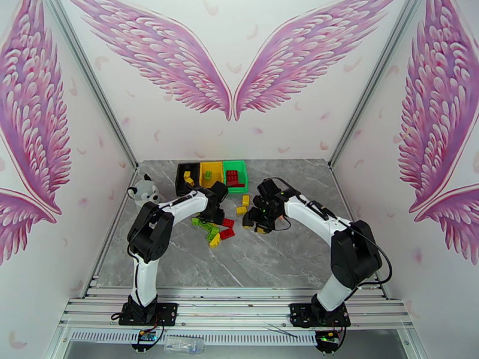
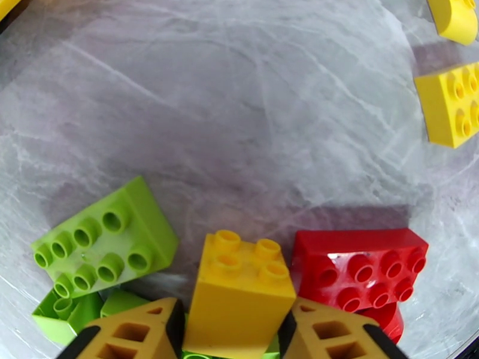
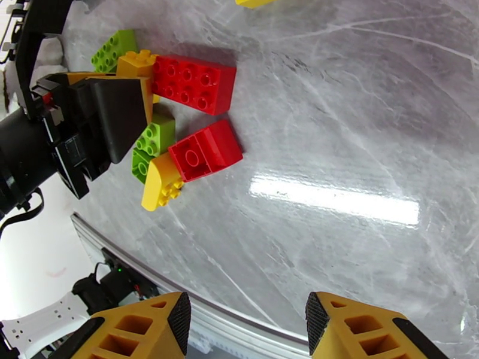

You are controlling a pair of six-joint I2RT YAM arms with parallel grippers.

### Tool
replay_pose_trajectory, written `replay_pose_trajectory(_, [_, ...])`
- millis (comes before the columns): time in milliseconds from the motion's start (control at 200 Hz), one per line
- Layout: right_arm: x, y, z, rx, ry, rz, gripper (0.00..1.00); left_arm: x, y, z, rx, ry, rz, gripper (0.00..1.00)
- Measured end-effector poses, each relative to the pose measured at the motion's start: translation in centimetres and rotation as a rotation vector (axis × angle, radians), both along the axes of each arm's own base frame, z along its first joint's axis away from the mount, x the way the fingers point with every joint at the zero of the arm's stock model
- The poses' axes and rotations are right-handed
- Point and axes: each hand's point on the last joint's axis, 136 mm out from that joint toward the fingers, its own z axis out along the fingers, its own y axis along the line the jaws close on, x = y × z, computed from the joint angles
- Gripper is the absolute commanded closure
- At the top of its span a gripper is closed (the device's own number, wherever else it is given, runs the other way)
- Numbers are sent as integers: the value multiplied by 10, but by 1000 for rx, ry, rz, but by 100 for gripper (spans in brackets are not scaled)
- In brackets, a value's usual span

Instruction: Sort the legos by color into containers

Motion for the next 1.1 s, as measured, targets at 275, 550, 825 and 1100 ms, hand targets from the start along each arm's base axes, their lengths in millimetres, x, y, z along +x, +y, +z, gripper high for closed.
replay_pose_trajectory(275, [17,11,3,19,-6,0,34,0,0,1,-10,5,4,70])
replay_pose_trajectory(550, [48,36,14,104,-22,-12,28,16,16,42,-106,-50,86,70])
replay_pose_trajectory(825, [94,79,33,262,-63,-21,27,67,71,96,-213,-171,268,70])
replay_pose_trajectory(1100, [121,105,50,334,-97,-11,26,130,121,139,-241,-310,401,69])
